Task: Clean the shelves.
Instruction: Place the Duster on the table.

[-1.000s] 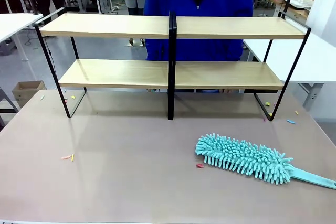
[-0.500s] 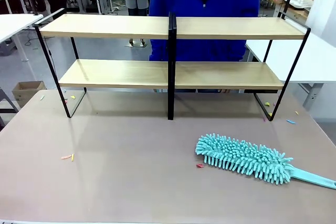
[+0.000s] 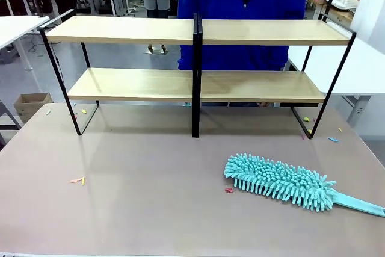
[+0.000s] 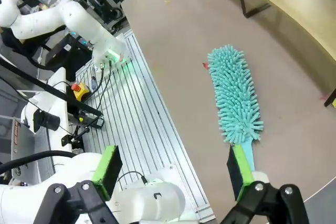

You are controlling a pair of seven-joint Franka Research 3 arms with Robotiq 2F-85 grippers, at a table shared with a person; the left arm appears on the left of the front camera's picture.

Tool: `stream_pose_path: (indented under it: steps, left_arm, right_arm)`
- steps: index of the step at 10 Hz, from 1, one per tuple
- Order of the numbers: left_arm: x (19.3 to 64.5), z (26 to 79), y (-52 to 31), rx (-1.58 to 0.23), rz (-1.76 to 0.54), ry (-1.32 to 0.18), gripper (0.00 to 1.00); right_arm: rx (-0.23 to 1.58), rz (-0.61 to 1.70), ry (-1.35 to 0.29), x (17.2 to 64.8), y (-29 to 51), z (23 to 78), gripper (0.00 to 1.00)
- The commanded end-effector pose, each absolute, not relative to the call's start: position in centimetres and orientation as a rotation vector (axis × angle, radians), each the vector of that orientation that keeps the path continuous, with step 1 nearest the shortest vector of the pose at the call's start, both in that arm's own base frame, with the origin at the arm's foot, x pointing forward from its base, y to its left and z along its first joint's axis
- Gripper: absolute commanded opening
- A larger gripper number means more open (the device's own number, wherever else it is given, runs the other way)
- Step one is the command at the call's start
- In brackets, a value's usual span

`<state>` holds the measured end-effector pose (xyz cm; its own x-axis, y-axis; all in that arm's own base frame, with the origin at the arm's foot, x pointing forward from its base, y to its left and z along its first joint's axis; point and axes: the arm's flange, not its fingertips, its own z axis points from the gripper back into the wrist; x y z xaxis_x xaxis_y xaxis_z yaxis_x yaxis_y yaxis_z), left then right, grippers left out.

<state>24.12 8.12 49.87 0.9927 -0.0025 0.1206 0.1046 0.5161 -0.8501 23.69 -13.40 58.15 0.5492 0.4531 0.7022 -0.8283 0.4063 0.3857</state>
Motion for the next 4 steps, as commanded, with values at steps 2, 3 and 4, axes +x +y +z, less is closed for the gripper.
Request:
stream_pose_path:
  steps: [2,3,4]
  left_arm:
    - [24.23,50.12,8.09,-1.043,-0.082,-0.118,1.0]
    - [24.23,50.12,8.09,-1.043,-0.082,-0.118,1.0]
    - [24.23,50.12,8.09,-1.043,-0.082,-0.118,1.0]
  right_arm:
    - [0.772,0.88,-0.553,23.31,-13.7,58.2,1.0]
    - [0.772,0.88,-0.553,23.31,-13.7,58.2,1.0]
    - [0.772,0.88,-0.553,23.31,-13.7,58.2,1.0]
